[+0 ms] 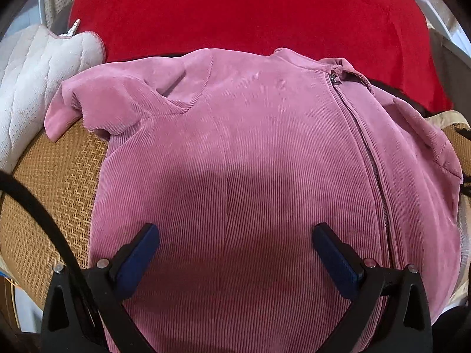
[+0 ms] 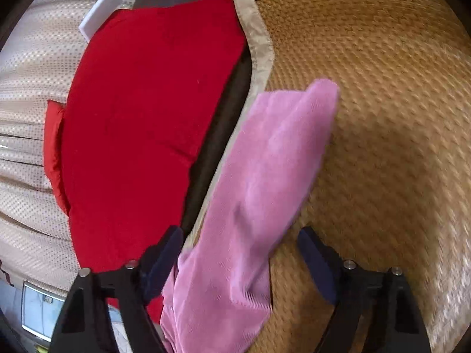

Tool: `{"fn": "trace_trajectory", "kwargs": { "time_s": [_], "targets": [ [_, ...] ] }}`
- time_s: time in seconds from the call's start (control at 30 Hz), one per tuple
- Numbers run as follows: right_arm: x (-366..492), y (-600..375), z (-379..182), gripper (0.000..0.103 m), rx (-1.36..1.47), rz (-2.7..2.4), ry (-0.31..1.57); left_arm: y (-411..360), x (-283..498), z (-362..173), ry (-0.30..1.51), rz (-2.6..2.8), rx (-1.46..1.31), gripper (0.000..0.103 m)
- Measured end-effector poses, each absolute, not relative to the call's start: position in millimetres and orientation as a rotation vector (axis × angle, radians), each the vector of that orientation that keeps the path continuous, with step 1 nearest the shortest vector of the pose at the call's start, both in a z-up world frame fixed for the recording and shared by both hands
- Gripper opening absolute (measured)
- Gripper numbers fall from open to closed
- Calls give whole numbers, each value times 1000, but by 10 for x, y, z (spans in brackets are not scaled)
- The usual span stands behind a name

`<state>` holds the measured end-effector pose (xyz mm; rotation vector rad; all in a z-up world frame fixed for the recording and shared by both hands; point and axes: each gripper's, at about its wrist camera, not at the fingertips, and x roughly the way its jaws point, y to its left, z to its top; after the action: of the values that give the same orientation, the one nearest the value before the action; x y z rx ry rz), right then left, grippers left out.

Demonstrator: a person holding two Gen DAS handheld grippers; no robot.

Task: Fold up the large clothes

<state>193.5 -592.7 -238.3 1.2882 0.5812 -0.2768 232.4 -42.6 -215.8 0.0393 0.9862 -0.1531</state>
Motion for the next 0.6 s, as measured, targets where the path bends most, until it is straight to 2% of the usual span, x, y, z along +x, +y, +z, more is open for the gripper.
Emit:
{"fn": "trace_trajectory", "kwargs": {
  "time_s": [0.03, 0.13, 0.2, 0.27, 0.4, 0.6],
  "targets": [
    [2002, -5952, -2397, 75, 1277, -290, 587, -428, 2322, -2158, 986, -150, 37, 103],
    [2162, -5987, -2430, 61, 1228, -328, 594, -383, 2290, -2150, 986, -159, 33, 103],
    [2300, -6004, -2467, 35, 1163, -358, 626, -375, 2331, -2128, 1000, -164, 45, 103],
    [2359, -5959, -2480, 28, 1121, -376, 636, -412, 2355, -2069, 993, -171, 94, 103],
    [2463, -5806, -2305, 18, 1005, -343, 612, -482, 2258, -1848, 833, -122, 200, 103],
    [2594, -5270, -1958, 17, 909, -155, 580, -340, 2227, -1731, 819, -124, 147, 103]
  ]
}}
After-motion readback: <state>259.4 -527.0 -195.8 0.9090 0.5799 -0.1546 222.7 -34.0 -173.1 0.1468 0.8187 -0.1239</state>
